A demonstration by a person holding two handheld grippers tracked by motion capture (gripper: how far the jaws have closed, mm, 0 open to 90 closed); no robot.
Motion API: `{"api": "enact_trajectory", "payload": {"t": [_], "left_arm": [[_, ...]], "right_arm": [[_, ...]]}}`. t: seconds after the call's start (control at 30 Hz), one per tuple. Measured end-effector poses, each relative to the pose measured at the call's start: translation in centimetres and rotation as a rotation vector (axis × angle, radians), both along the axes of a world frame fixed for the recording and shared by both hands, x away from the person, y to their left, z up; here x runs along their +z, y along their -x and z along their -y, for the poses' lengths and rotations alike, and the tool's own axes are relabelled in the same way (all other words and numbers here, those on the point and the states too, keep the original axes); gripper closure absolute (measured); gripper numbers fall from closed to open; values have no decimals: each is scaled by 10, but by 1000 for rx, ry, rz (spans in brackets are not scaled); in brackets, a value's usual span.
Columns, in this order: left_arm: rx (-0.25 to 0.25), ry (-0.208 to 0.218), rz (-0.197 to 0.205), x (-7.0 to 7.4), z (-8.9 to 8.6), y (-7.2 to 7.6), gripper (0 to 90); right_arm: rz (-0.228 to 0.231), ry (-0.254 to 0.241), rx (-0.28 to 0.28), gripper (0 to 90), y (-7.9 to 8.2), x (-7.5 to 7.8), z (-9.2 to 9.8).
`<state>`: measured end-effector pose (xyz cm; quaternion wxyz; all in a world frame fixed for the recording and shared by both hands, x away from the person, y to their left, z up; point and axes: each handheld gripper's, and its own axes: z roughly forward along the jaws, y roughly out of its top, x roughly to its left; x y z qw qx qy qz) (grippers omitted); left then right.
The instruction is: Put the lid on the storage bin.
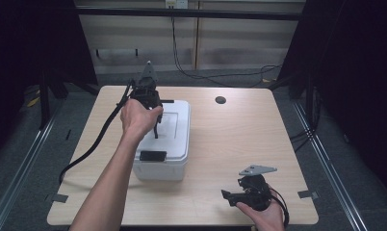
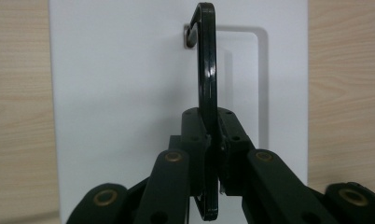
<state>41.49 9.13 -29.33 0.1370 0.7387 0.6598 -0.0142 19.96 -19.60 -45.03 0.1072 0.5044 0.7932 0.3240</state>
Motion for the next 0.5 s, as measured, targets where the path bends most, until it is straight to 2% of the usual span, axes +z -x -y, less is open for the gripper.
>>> {"api": "enact_trajectory", "payload": {"t": [0.2, 0.27, 0.37, 0.5], "left_arm": [[-32, 19, -36, -3, 2, -1, 826], [-35, 15, -30, -3, 2, -1, 822], [-50, 21, -43, -2, 1, -2, 817], [-58, 51, -33, 1, -3, -5, 759]], "right_arm": [[-3, 1, -1, 262, 0, 0, 0], [1, -2, -1, 262, 0, 0, 0], [1, -3, -1, 262, 0, 0, 0], [0, -2, 0, 262, 1, 0, -1]]}}
